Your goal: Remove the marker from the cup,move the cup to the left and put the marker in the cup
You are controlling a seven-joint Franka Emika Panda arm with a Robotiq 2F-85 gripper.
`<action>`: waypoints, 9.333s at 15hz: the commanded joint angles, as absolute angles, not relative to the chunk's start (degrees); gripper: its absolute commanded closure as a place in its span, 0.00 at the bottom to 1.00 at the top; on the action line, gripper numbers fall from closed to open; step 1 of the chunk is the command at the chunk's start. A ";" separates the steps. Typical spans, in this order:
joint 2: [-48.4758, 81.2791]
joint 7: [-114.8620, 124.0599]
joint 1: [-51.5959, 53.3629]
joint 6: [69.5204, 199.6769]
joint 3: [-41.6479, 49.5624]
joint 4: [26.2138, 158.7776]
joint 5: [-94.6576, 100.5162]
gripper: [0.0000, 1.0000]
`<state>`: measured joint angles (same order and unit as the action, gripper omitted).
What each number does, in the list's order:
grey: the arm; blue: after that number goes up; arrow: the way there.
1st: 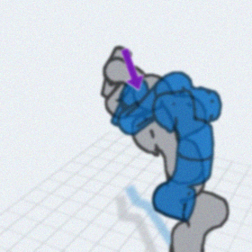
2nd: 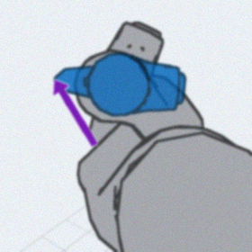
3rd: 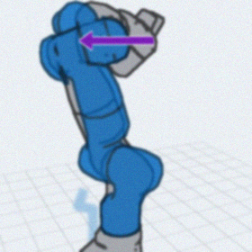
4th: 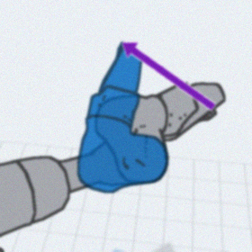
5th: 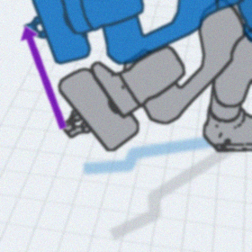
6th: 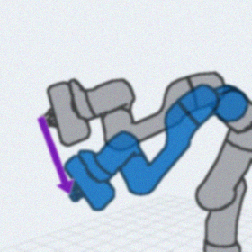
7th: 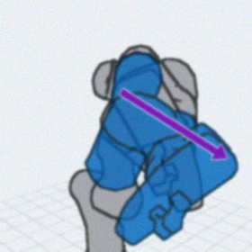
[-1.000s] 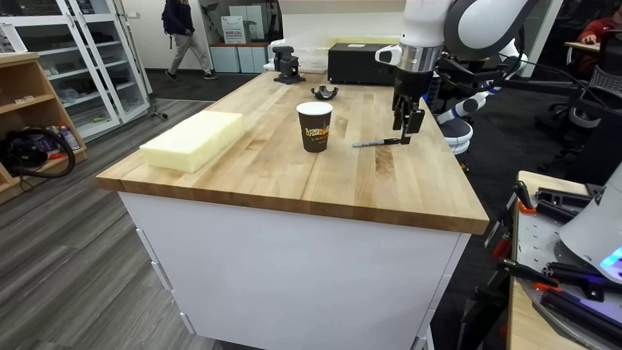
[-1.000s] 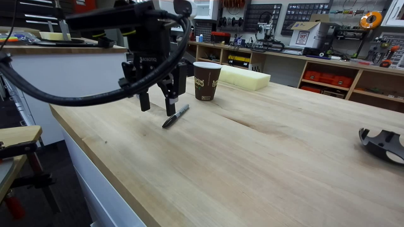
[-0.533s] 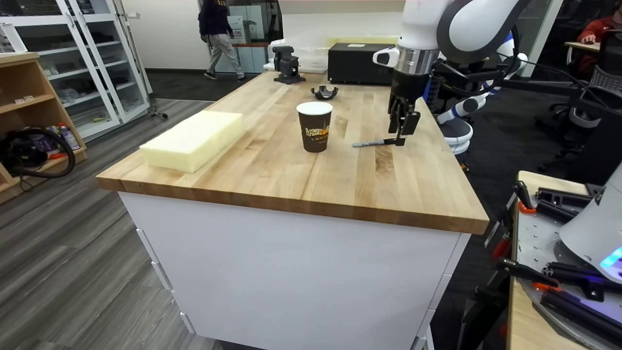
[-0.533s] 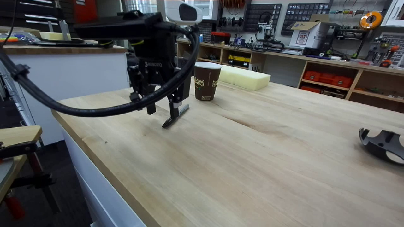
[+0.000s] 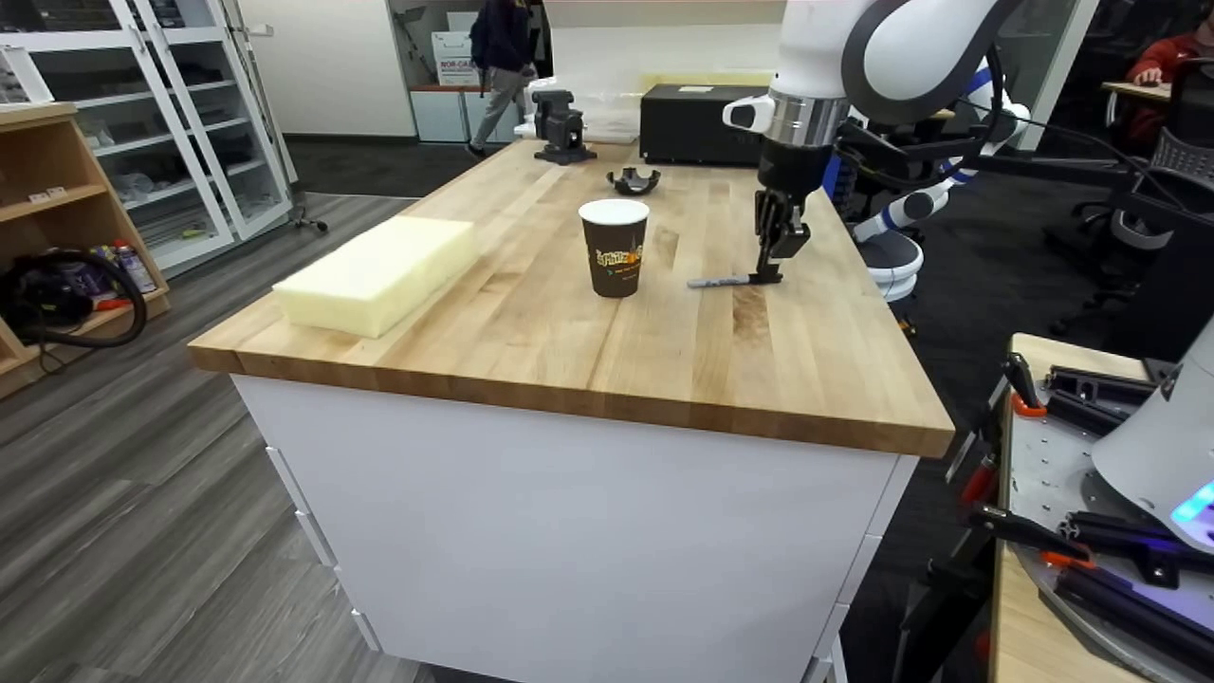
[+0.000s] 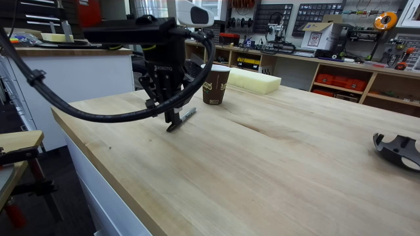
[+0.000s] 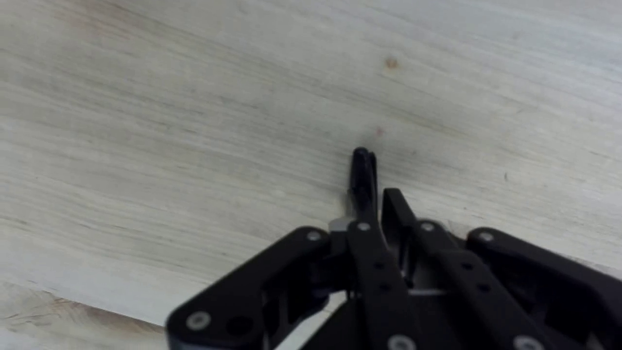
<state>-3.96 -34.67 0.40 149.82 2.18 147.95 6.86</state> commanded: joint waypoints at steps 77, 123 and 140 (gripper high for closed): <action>-6.77 -34.56 1.25 122.97 -0.38 128.45 9.85 0.96; 10.21 -37.65 2.74 104.60 -5.50 104.59 9.61 0.96; 16.92 -36.00 4.69 97.25 -5.99 95.35 16.10 0.96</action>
